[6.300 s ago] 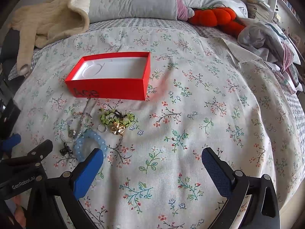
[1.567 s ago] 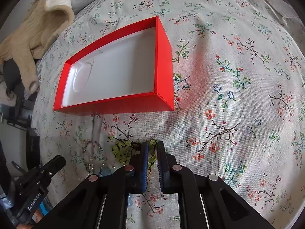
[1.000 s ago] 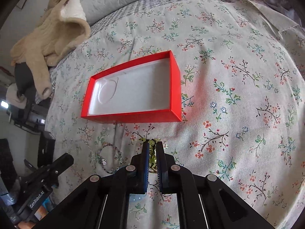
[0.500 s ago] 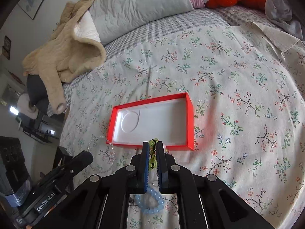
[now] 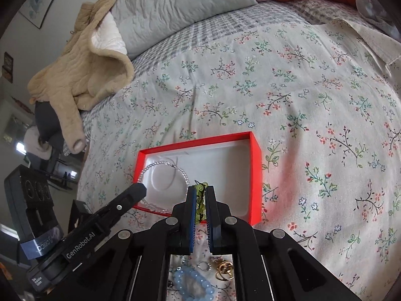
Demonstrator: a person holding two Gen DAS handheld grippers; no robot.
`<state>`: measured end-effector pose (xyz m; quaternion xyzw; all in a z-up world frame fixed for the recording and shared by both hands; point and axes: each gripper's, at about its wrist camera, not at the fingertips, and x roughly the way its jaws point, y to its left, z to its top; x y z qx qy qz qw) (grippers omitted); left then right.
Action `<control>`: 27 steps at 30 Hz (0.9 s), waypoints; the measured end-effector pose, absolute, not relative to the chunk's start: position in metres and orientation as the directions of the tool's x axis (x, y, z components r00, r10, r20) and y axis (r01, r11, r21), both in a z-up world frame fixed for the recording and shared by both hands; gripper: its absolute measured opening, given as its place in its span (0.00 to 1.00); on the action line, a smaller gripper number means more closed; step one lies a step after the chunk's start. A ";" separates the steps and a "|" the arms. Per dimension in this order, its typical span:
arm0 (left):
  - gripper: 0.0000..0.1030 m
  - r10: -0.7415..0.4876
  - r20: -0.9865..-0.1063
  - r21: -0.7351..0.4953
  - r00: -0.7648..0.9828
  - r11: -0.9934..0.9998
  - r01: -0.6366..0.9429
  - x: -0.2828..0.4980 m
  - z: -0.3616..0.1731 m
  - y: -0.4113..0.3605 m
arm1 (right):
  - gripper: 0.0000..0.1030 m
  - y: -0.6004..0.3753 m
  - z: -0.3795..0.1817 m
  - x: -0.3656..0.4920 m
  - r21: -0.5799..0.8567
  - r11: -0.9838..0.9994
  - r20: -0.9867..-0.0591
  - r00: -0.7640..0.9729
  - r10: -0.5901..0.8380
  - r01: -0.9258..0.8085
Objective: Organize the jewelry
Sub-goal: 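Carry both bracelets into the red Ace box and open both tools, then grasp the silver charm bracelet with the left tool while the right tool grasps the blue bead bracelet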
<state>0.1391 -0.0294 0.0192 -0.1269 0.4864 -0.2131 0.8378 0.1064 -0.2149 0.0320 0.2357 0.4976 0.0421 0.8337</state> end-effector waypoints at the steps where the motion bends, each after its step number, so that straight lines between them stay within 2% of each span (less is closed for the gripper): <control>1: 0.05 -0.464 -0.769 -0.401 0.439 0.886 0.233 0.139 0.017 -0.029 | 0.07 -0.216 0.028 0.107 0.415 0.893 -0.821 0.494 0.287 0.172; 8: 0.05 -0.408 -0.795 -0.337 0.448 0.912 0.232 0.143 0.012 -0.033 | 0.08 -0.220 0.017 0.111 0.372 0.910 -0.844 0.475 0.249 0.184; 9: 0.06 -0.399 -0.798 -0.326 0.452 0.916 0.232 0.142 0.013 -0.034 | 0.11 -0.221 0.018 0.112 0.370 0.910 -0.844 0.477 0.246 0.186; 11: 0.13 -0.388 -0.804 -0.309 0.450 0.920 0.241 0.141 0.015 -0.036 | 0.13 -0.222 0.021 0.111 0.369 0.910 -0.842 0.481 0.243 0.187; 13: 0.29 -0.376 -0.805 -0.293 0.458 0.924 0.245 0.138 0.019 -0.035 | 0.16 -0.223 0.027 0.108 0.351 0.918 -0.844 0.486 0.225 0.184; 16: 0.33 -0.356 -0.816 -0.268 0.455 0.931 0.247 0.132 0.025 -0.033 | 0.25 -0.227 0.036 0.101 0.333 0.926 -0.844 0.494 0.208 0.179; 17: 0.35 -0.350 -0.821 -0.261 0.452 0.933 0.248 0.130 0.026 -0.032 | 0.32 -0.228 0.038 0.098 0.329 0.927 -0.845 0.494 0.204 0.180; 18: 0.42 -0.341 -0.826 -0.250 0.449 0.936 0.249 0.127 0.027 -0.031 | 0.48 -0.229 0.040 0.095 0.328 0.927 -0.845 0.495 0.202 0.181; 19: 0.50 -0.333 -0.830 -0.240 0.448 0.938 0.252 0.123 0.028 -0.030 | 0.56 -0.229 0.042 0.090 0.327 0.927 -0.843 0.501 0.198 0.184; 20: 0.53 -0.326 -0.832 -0.230 0.449 0.939 0.256 0.120 0.029 -0.029 | 0.61 -0.230 0.045 0.086 0.320 0.929 -0.841 0.508 0.188 0.186; 25: 0.71 -0.282 -0.854 -0.171 0.437 0.946 0.276 0.105 0.030 -0.024 | 0.61 -0.227 0.047 0.070 0.282 0.942 -0.862 0.478 0.167 0.181; 27: 0.74 -0.262 -0.865 -0.151 0.428 0.949 0.276 0.101 0.028 -0.021 | 0.61 -0.225 0.046 0.064 0.270 0.947 -0.870 0.466 0.162 0.176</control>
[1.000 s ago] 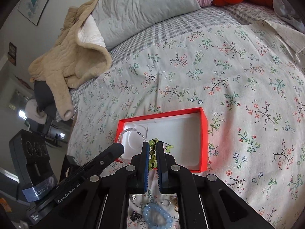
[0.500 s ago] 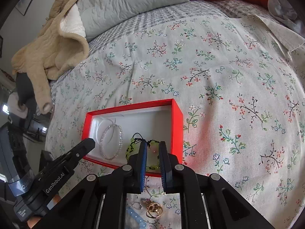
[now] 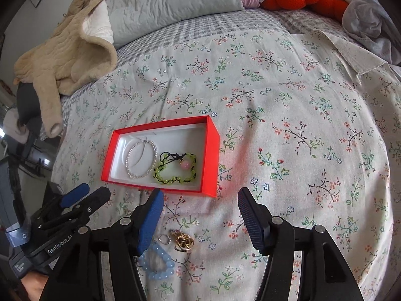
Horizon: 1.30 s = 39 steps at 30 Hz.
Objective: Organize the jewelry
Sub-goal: 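Grasp the silver charm bracelet with the left tool while the right tool grasps the blue bead bracelet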
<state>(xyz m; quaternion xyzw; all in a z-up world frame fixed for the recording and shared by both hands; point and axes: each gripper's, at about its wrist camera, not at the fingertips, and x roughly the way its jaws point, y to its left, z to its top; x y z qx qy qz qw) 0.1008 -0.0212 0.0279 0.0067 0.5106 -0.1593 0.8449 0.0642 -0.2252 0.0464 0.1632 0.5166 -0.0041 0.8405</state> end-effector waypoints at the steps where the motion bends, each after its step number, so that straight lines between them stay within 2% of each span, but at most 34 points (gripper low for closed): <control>1: 0.75 -0.253 -0.870 -0.142 0.423 0.950 0.277 0.099 0.027 -0.020 | 0.61 -0.224 0.046 0.061 0.263 0.949 -0.874 0.461 0.157 0.175; 6: 0.77 -0.213 -0.896 -0.108 0.391 0.956 0.273 0.088 0.020 -0.013 | 0.71 -0.220 0.041 0.048 0.246 0.953 -0.886 0.441 0.147 0.175; 20: 0.77 -0.172 -0.952 -0.109 0.255 0.964 0.243 0.075 -0.010 0.007 | 0.72 -0.206 0.014 0.024 0.226 0.957 -0.932 0.327 0.157 0.182; 27: 0.76 -0.240 -0.940 -0.195 0.242 0.961 0.196 0.083 -0.018 0.015 | 0.72 -0.190 -0.004 0.022 0.209 0.965 -0.950 0.265 0.163 0.159; 29: 0.67 -0.269 -0.935 -0.227 0.232 0.955 0.189 0.086 -0.021 0.014 | 0.72 -0.188 -0.007 0.022 0.222 0.962 -0.951 0.253 0.178 0.158; 31: 0.52 -0.289 -0.932 -0.252 0.217 0.950 0.185 0.089 -0.025 0.012 | 0.72 -0.186 -0.010 0.023 0.229 0.961 -0.952 0.244 0.186 0.158; 34: 0.35 -0.302 -0.933 -0.270 0.195 0.946 0.177 0.093 -0.033 0.008 | 0.72 -0.184 -0.012 0.023 0.226 0.962 -0.954 0.237 0.185 0.156; 39: 0.19 -0.286 -0.936 -0.256 0.206 0.953 0.162 0.099 -0.041 0.001 | 0.72 -0.187 -0.015 0.023 0.222 0.961 -0.956 0.229 0.181 0.165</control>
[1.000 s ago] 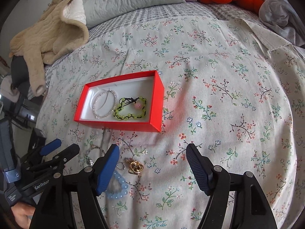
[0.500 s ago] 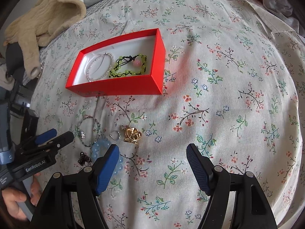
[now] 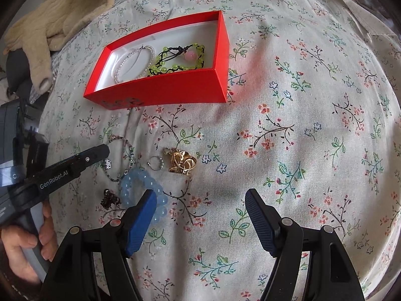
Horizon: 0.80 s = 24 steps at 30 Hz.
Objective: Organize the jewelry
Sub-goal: 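Grasp the silver charm bracelet with the left tool while the right tool grasps the blue bead bracelet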
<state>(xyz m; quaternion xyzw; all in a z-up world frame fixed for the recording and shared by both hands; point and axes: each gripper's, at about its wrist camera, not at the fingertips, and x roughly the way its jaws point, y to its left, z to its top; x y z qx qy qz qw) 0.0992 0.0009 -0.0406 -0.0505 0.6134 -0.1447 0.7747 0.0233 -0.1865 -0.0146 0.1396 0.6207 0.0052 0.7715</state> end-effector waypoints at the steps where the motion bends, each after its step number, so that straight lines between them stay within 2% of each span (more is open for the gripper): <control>1: 0.15 -0.282 -0.936 -0.252 0.210 0.955 0.159 0.100 -0.041 0.000 | 0.72 -0.187 -0.015 0.023 0.221 0.961 -0.957 0.229 0.180 0.167; 3: 0.12 -0.276 -0.938 -0.245 0.210 0.956 0.161 0.102 -0.044 -0.001 | 0.72 -0.188 -0.015 0.023 0.218 0.961 -0.957 0.228 0.177 0.169; 7: 0.12 -0.266 -0.937 -0.229 0.225 0.957 0.181 0.103 -0.041 -0.007 | 0.72 -0.185 -0.018 0.026 0.218 0.961 -0.958 0.222 0.179 0.167; 20: 0.11 -0.333 -0.893 -0.296 0.304 0.941 0.161 0.089 -0.004 0.014 | 0.72 -0.155 -0.031 0.027 0.242 0.964 -0.958 0.185 0.219 0.112; 22: 0.11 -0.342 -0.887 -0.304 0.310 0.938 0.165 0.087 0.000 0.016 | 0.71 -0.150 -0.033 0.027 0.242 0.964 -0.958 0.181 0.220 0.109; 24: 0.11 -0.349 -0.883 -0.309 0.313 0.936 0.170 0.087 0.002 0.016 | 0.63 -0.145 -0.035 0.029 0.240 0.965 -0.958 0.184 0.219 0.103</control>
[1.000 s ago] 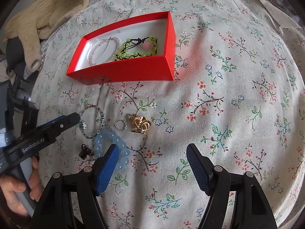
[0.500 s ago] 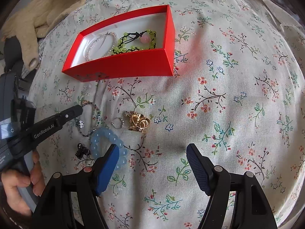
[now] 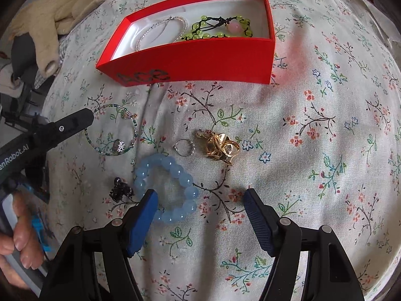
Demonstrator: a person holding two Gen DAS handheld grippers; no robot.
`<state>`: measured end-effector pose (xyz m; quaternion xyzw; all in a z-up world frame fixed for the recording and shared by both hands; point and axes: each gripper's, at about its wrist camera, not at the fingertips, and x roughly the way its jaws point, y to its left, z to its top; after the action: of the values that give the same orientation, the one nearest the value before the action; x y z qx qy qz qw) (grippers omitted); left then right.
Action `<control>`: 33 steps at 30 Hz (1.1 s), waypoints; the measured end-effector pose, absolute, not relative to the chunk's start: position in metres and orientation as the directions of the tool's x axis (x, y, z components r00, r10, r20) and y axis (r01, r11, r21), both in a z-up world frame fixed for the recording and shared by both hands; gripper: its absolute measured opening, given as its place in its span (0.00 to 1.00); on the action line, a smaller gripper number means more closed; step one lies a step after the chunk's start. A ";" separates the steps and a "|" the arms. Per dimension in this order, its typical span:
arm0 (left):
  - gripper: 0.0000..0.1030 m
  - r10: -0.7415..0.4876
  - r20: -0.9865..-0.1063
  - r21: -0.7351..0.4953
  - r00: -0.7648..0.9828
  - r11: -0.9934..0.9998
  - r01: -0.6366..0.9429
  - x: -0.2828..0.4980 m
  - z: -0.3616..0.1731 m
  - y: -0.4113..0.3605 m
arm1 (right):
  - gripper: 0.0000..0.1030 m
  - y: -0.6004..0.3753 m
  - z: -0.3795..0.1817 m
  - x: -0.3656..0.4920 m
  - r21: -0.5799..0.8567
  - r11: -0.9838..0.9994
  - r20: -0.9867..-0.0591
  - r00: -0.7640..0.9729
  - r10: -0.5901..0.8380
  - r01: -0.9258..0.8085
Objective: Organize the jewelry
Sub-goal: 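Grasp the silver charm bracelet with the left tool while the right tool grasps the blue bead bracelet, then lower both bracelets into the red box and open both tools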
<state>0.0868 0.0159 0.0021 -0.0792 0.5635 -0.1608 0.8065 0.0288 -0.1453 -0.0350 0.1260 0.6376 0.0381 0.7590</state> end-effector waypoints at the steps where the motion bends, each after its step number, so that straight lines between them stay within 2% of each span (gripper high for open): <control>1: 0.11 -0.350 -0.882 -0.309 0.316 0.935 0.172 0.086 0.003 0.016 | 0.60 -0.143 -0.036 0.029 0.239 0.966 -0.958 0.184 0.218 0.100; 4: 0.11 -0.353 -0.879 -0.311 0.320 0.934 0.175 0.085 0.006 0.017 | 0.43 -0.136 -0.036 0.028 0.204 0.976 -0.964 0.191 0.186 0.076; 8: 0.11 -0.356 -0.876 -0.313 0.326 0.933 0.177 0.082 0.010 0.018 | 0.15 -0.128 -0.034 0.025 0.183 0.983 -0.965 0.193 0.175 0.025; 9: 0.11 -0.356 -0.875 -0.314 0.328 0.933 0.176 0.082 0.011 0.018 | 0.11 -0.127 -0.033 0.024 0.183 0.983 -0.965 0.193 0.176 0.018; 20: 0.11 -0.382 -0.848 -0.342 0.366 0.924 0.172 0.080 0.027 0.022 | 0.11 -0.127 0.005 0.020 0.276 0.961 -0.920 0.289 0.265 -0.003; 33: 0.11 -0.478 -0.775 -0.440 0.414 0.878 0.189 0.088 0.059 0.018 | 0.11 -0.159 0.070 0.026 0.376 0.926 -0.834 0.442 0.330 0.018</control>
<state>0.0884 0.0175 0.0587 -0.1436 0.5026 -0.2014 0.8283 0.0262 -0.1591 0.0703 0.1674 0.5198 0.0938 0.8324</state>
